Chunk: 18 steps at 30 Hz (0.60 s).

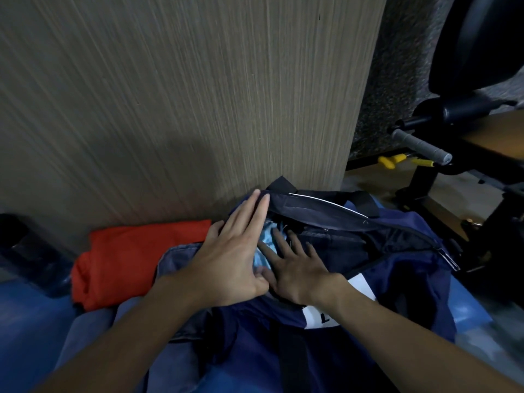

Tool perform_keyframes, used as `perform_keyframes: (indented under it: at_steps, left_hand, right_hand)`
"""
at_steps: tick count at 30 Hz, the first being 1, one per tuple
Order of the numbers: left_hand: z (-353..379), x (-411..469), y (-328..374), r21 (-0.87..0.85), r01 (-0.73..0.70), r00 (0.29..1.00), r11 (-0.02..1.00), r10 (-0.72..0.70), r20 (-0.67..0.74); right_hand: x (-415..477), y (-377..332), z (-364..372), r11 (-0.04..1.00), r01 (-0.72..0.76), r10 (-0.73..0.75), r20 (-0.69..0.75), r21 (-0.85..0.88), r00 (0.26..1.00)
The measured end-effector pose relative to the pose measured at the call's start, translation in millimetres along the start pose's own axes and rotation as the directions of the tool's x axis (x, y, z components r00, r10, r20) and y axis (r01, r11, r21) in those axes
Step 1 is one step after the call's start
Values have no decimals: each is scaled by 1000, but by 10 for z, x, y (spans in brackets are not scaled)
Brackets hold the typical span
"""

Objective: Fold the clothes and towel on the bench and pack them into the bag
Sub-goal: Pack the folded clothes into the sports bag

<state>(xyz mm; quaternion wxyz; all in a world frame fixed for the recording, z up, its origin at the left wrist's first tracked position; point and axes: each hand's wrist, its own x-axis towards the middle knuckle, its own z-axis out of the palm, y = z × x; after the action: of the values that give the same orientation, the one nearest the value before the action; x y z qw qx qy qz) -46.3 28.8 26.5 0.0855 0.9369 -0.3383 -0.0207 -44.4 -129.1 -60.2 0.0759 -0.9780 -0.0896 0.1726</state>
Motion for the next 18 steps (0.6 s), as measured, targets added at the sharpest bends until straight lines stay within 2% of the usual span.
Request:
perform_keyframes:
  at_steps: [3, 10, 15, 18]
  left_hand:
    - [-1, -19, 22, -42, 10, 1000, 999, -9, 22]
    - [-2, -9, 22, -67, -4, 1000, 998, 5, 17]
    - [20, -47, -33, -49, 7, 1000, 999, -6, 18]
    - [32, -48, -49, -55, 14, 1000, 998, -13, 22]
  right_hand:
    - [-17, -7, 81, 1000, 8, -8, 80, 1, 997]
    - [25, -101, -20, 993, 116, -114, 120, -6, 986]
    - [27, -28, -6, 991, 36, -34, 19, -130, 999]
    - [83, 22, 57, 995, -3, 6, 37, -101, 999]
